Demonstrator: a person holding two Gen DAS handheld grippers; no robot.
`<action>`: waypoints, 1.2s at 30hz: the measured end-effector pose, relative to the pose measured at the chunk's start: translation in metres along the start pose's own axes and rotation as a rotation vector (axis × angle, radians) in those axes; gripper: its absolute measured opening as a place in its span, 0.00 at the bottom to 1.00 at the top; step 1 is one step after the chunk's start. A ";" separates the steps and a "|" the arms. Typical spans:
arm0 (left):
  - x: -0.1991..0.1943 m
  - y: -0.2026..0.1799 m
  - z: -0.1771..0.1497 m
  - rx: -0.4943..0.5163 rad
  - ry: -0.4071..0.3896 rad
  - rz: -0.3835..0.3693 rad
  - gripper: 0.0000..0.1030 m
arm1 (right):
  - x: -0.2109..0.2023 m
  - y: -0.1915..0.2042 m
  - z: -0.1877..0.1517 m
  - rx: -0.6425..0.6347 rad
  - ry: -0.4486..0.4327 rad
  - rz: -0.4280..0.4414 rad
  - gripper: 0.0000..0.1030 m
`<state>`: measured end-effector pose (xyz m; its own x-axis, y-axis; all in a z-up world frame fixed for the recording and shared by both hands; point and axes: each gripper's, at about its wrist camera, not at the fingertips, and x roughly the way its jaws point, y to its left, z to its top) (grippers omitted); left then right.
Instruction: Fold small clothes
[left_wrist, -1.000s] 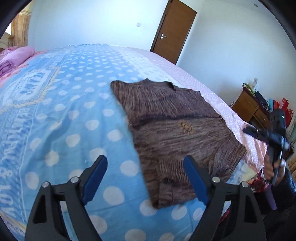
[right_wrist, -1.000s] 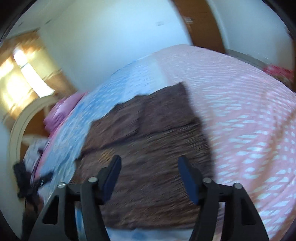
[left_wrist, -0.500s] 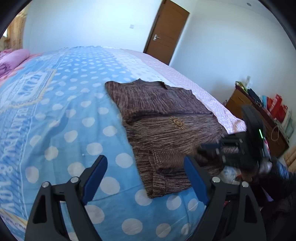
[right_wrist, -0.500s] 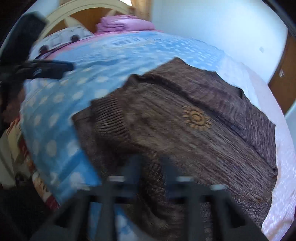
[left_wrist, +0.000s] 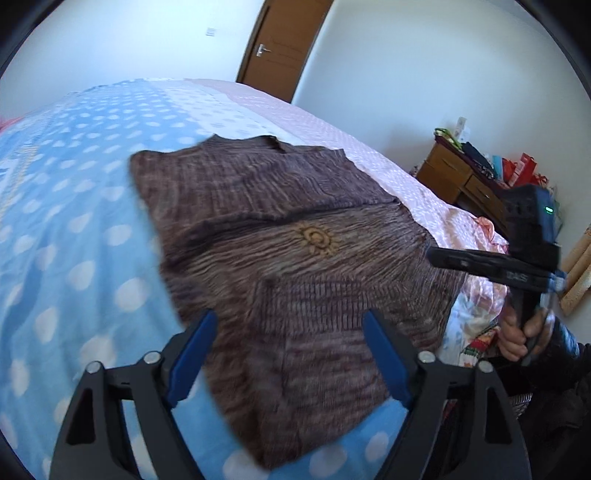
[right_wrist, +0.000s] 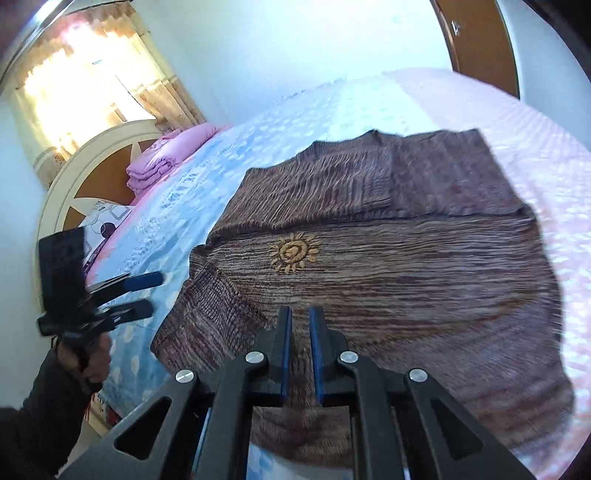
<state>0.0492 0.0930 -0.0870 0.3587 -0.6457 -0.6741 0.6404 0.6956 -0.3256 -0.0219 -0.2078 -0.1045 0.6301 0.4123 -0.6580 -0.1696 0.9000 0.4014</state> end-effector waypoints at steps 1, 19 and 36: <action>0.007 0.001 0.002 -0.002 0.008 0.000 0.76 | -0.006 0.000 -0.002 -0.001 -0.007 -0.011 0.10; 0.030 0.006 -0.005 -0.059 0.033 -0.032 0.50 | -0.053 -0.063 -0.006 0.173 -0.083 -0.094 0.10; 0.030 -0.002 -0.011 -0.091 0.020 -0.058 0.41 | -0.057 -0.110 -0.001 0.051 -0.045 -0.321 0.61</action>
<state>0.0516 0.0757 -0.1142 0.3088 -0.6799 -0.6652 0.5951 0.6836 -0.4225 -0.0398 -0.3304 -0.1120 0.6786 0.1008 -0.7276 0.0808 0.9743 0.2104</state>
